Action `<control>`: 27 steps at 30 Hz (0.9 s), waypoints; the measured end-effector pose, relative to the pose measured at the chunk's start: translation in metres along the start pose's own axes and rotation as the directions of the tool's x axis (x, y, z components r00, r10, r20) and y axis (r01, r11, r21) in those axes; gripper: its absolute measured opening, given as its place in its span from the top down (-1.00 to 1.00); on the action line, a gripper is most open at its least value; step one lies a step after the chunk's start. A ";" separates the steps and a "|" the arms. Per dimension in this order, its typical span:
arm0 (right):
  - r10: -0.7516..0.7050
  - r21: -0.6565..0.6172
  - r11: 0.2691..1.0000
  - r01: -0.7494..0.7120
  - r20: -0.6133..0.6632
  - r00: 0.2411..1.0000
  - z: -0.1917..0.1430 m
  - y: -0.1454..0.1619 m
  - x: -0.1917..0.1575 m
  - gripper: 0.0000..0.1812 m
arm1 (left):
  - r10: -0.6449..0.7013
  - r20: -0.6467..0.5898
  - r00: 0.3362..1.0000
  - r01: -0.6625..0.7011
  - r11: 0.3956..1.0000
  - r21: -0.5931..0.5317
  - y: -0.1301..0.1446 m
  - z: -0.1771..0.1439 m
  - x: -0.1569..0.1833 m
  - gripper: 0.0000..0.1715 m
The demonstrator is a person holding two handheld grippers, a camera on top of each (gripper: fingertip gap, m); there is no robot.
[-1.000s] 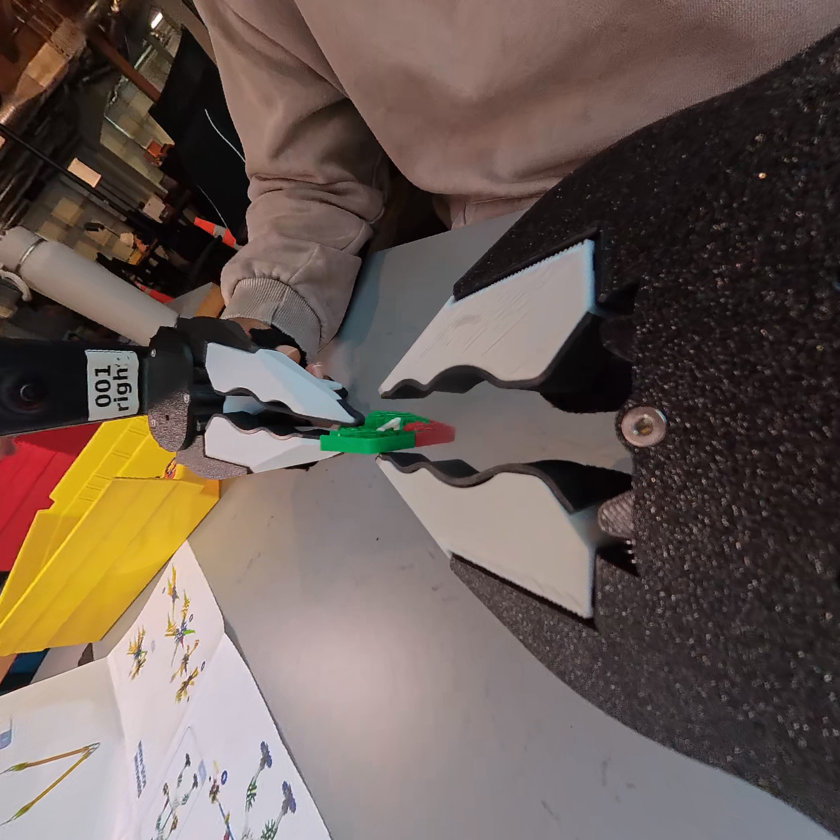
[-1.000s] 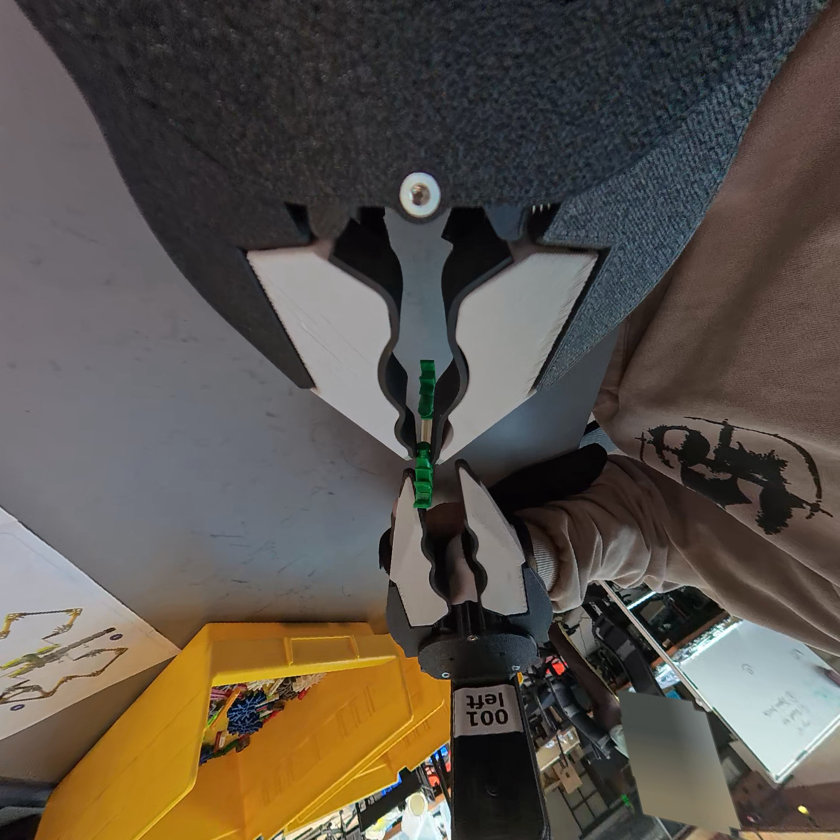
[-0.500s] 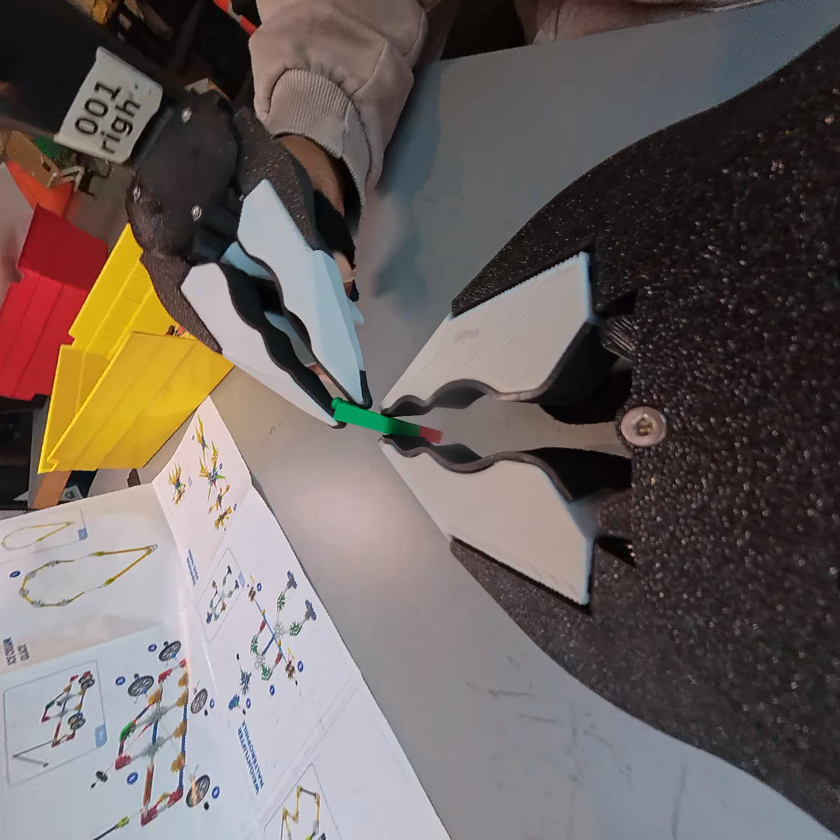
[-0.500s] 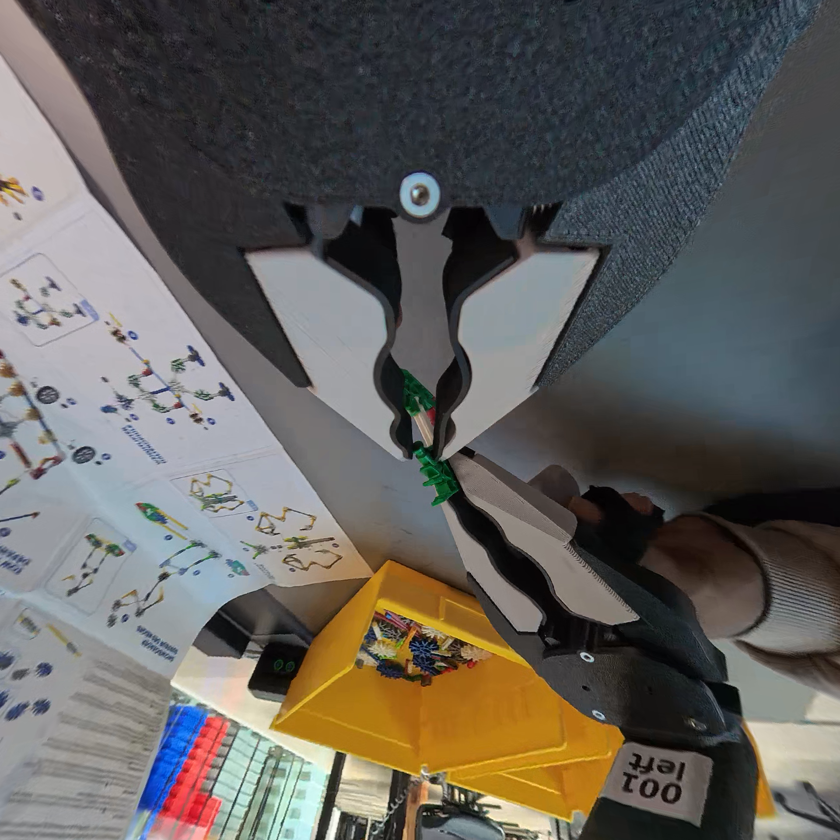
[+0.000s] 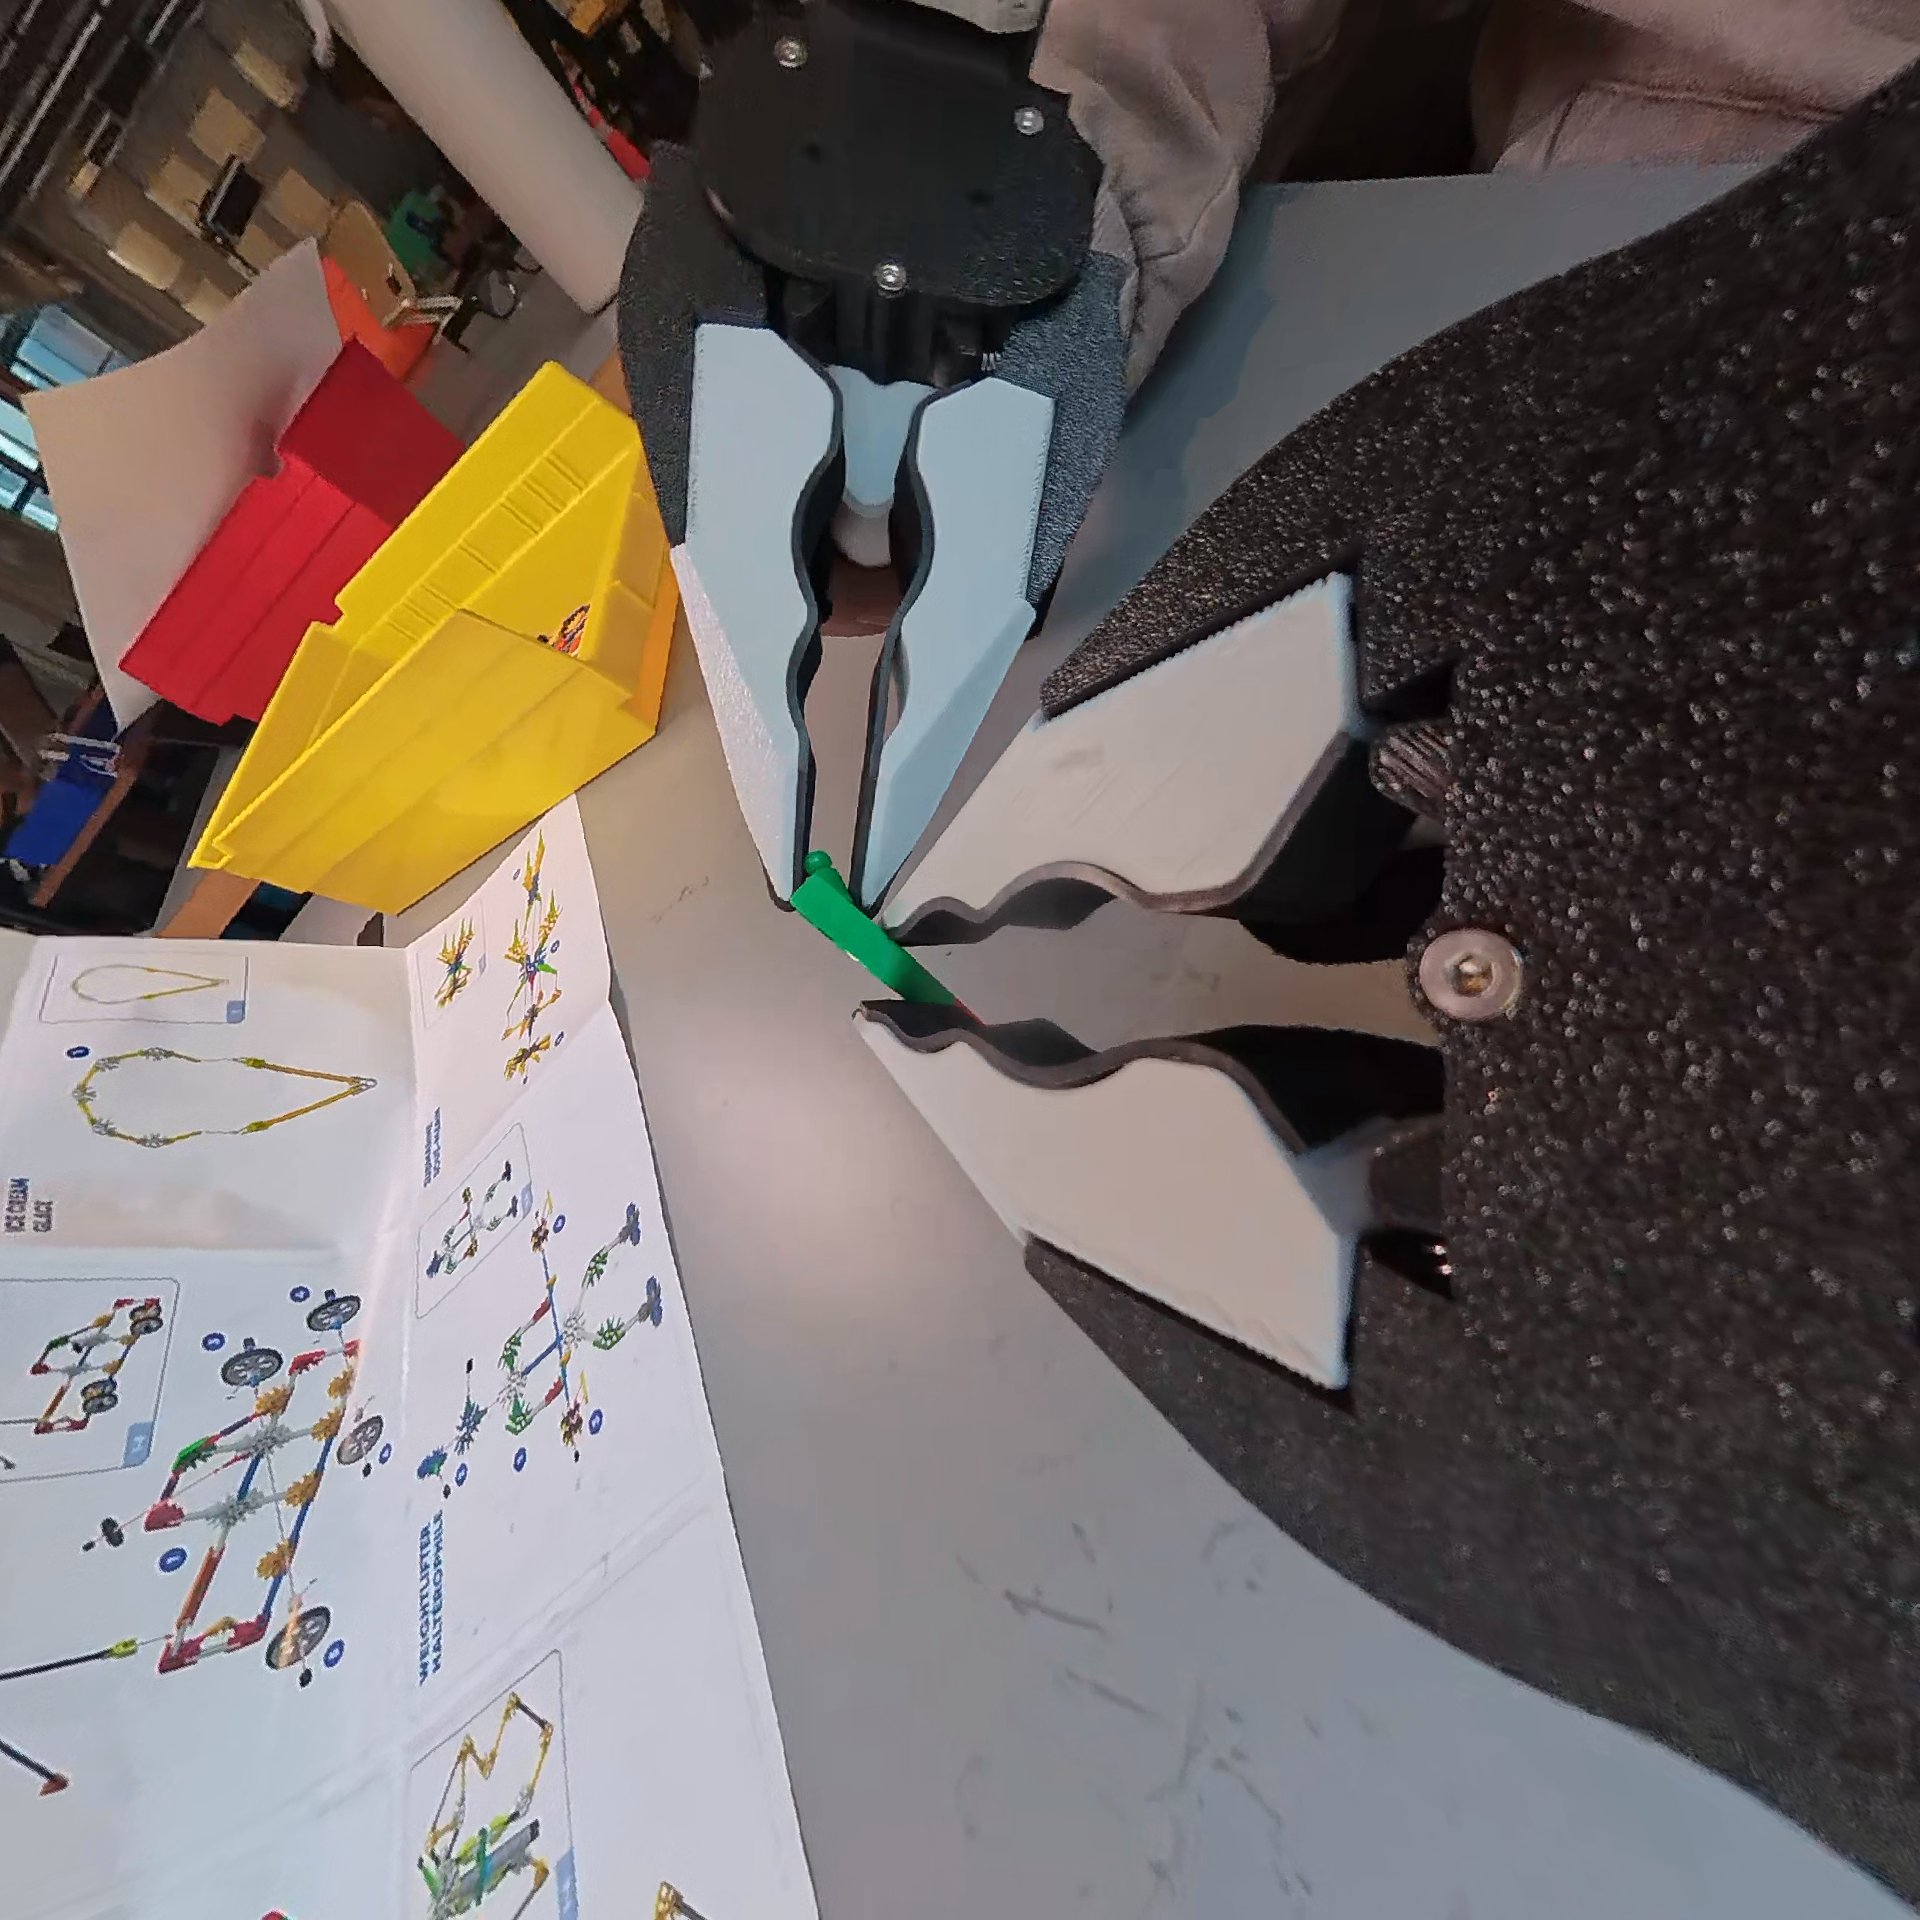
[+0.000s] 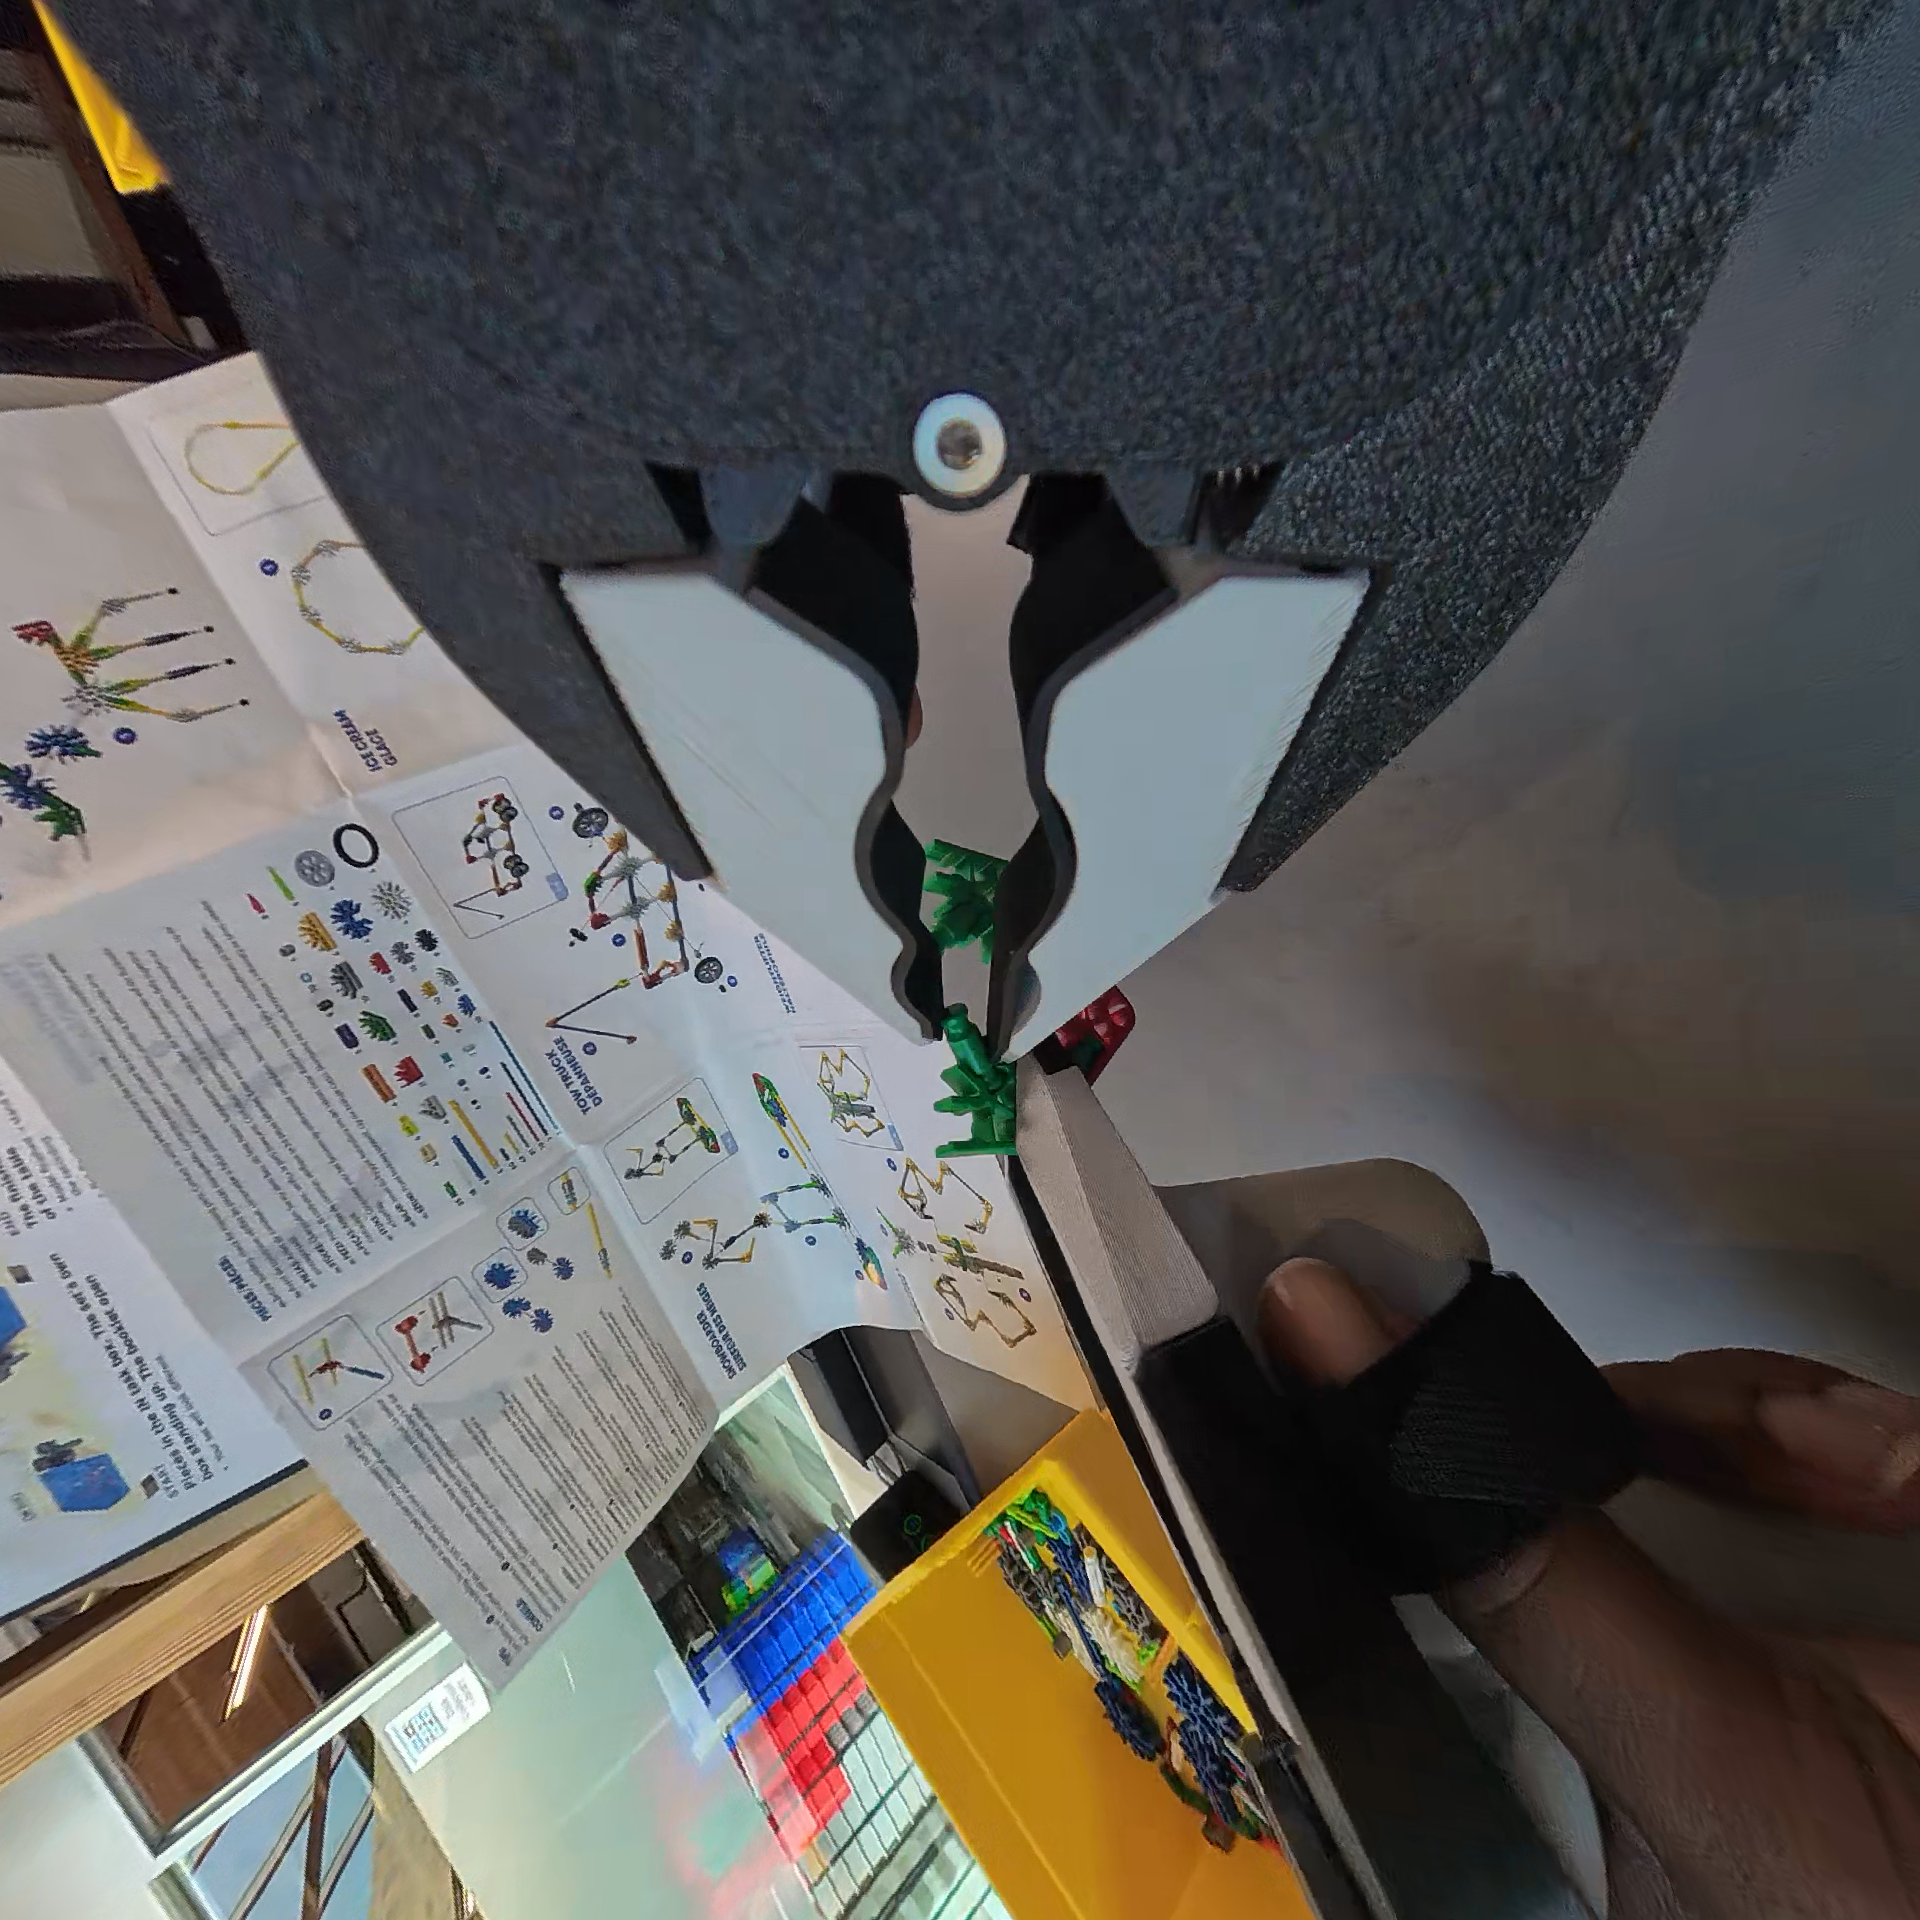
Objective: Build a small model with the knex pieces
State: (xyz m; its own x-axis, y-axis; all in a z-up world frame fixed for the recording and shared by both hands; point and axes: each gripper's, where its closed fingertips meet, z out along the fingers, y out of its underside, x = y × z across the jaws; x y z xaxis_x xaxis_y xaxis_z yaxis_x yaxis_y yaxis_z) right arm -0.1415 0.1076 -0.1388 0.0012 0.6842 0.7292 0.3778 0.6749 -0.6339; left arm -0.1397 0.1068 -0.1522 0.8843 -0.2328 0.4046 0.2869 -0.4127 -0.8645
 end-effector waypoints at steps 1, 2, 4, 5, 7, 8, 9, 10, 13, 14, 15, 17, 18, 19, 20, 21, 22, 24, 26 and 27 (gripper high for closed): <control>-0.021 -0.014 1.000 0.021 -0.009 1.000 0.003 0.002 0.000 0.95 | -0.039 0.003 0.999 0.039 0.999 0.006 0.001 0.002 -0.003 0.92; -0.030 -0.029 0.999 0.030 -0.009 1.000 0.006 0.004 -0.001 0.95 | -0.078 0.006 0.997 0.078 0.997 0.012 0.001 0.003 -0.006 0.90; -0.046 -0.054 0.998 0.045 -0.021 0.999 0.012 0.007 0.001 0.95 | -0.101 0.048 0.994 0.100 0.995 0.026 0.000 0.006 -0.013 0.90; -0.047 -0.067 0.997 0.045 -0.029 0.998 0.016 0.008 0.003 0.95 | -0.103 0.073 0.992 0.100 0.994 0.038 -0.002 0.007 -0.017 0.90; -0.033 -0.092 0.995 0.030 -0.042 0.999 0.021 0.011 0.007 0.95 | -0.123 0.115 0.986 0.116 0.991 0.060 -0.006 0.011 -0.023 0.91; -0.033 -0.109 0.994 0.028 -0.047 0.998 0.024 0.014 0.008 0.95 | -0.103 0.154 0.983 0.095 0.994 0.059 -0.007 0.014 -0.026 0.90; -0.024 -0.125 0.992 0.017 -0.051 0.998 0.027 0.018 0.008 0.95 | -0.071 0.201 0.977 0.062 0.997 0.052 -0.007 0.016 -0.029 0.89; -0.001 -0.138 0.990 -0.007 -0.058 0.998 0.029 0.022 0.009 0.95 | -0.045 0.242 0.969 0.035 0.998 0.046 -0.007 0.018 -0.032 0.89; 0.088 -0.185 0.977 -0.107 -0.108 0.990 0.036 0.032 0.014 0.95 | 0.030 0.346 0.938 -0.040 0.999 0.021 -0.010 0.028 -0.040 0.91; 0.124 -0.201 0.968 -0.148 -0.128 0.984 0.037 0.036 0.016 0.95 | 0.053 0.368 0.928 -0.061 0.998 0.010 -0.011 0.032 -0.042 0.91; 0.143 -0.217 0.961 -0.172 -0.147 0.979 0.037 0.039 0.020 0.95 | 0.060 0.379 0.924 -0.068 0.998 0.008 -0.013 0.036 -0.042 0.91; 0.206 -0.234 0.941 -0.246 -0.183 0.961 0.037 0.045 0.027 0.94 | 0.060 0.388 0.920 -0.070 0.997 0.012 -0.018 0.043 -0.042 0.91; 0.246 -0.243 0.925 -0.292 -0.204 0.948 0.037 0.050 0.029 0.94 | 0.079 0.398 0.914 -0.086 0.996 0.001 -0.018 0.048 -0.042 0.91; 0.300 -0.245 0.904 -0.350 -0.221 0.928 0.036 0.056 0.030 0.94 | 0.099 0.406 0.909 -0.103 0.995 -0.012 -0.018 0.053 -0.041 0.89; 0.346 -0.244 0.883 -0.402 -0.241 0.907 0.034 0.060 0.031 0.94 | 0.108 0.407 0.907 -0.110 0.994 -0.019 -0.017 0.057 -0.040 0.91; 0.361 -0.251 0.872 -0.421 -0.252 0.898 0.033 0.063 0.030 0.94 | 0.122 0.409 0.904 -0.122 0.992 -0.026 -0.015 0.060 -0.039 0.91; 0.377 -0.250 0.863 -0.439 -0.260 0.889 0.032 0.065 0.032 0.94 | 0.146 0.414 0.899 -0.144 0.989 -0.035 -0.016 0.061 -0.038 0.91; 0.422 -0.254 0.837 -0.484 -0.263 0.868 0.029 0.068 0.032 0.94 | 0.174 0.415 0.893 -0.171 0.984 -0.046 -0.016 0.064 -0.036 0.91; 0.440 -0.261 0.825 -0.501 -0.260 0.860 0.027 0.068 0.030 0.94 | 0.210 0.416 0.885 -0.200 0.978 -0.068 -0.015 0.065 -0.036 0.91; 0.458 -0.259 0.817 -0.515 -0.251 0.853 0.028 0.068 0.029 0.94 | 0.225 0.421 0.879 -0.211 0.974 -0.080 -0.014 0.065 -0.037 0.92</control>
